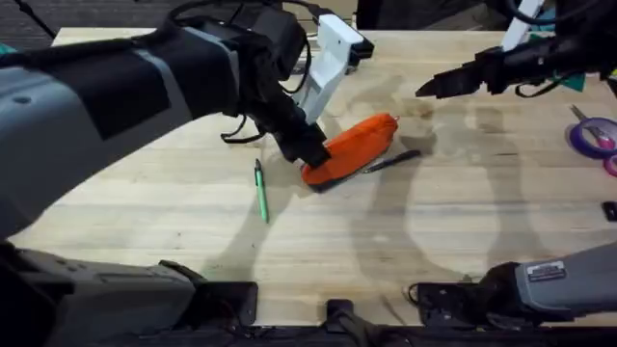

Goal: Unzip the bag, pick up the pens from the table one at a time and place them inside, then zip the bag closed.

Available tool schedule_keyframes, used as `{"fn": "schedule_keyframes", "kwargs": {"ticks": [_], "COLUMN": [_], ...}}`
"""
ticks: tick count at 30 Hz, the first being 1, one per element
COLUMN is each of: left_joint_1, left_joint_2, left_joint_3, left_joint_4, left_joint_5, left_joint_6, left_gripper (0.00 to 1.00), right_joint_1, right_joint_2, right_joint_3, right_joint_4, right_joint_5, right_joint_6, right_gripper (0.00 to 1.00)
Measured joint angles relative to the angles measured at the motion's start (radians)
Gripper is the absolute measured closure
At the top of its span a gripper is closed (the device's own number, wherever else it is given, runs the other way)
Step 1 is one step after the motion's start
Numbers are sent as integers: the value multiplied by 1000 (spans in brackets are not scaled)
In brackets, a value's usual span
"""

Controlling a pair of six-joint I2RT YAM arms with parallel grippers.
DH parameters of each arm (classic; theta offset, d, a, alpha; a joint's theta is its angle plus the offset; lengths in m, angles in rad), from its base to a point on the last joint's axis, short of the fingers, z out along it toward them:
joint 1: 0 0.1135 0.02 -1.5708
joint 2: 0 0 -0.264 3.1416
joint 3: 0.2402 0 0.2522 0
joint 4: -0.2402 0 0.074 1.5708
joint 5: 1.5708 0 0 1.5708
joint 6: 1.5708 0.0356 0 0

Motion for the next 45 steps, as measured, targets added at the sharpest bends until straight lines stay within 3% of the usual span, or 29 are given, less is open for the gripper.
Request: {"fn": "schedule_keyframes", "kwargs": {"ticks": [39,45], "left_joint_1": [0,0], "left_joint_2": [0,0], "left_joint_3": [0,0], "left_joint_4": [0,1], "left_joint_5": [0,0], "left_joint_6": [0,0], "left_gripper": [958,959], "right_joint_1": [156,155], "right_joint_2": [226,226], "right_joint_3": [2,2], "right_joint_4": [16,12], "right_joint_5": [-1,-5], "right_joint_6": [0,0], "right_gripper": [6,155]}}
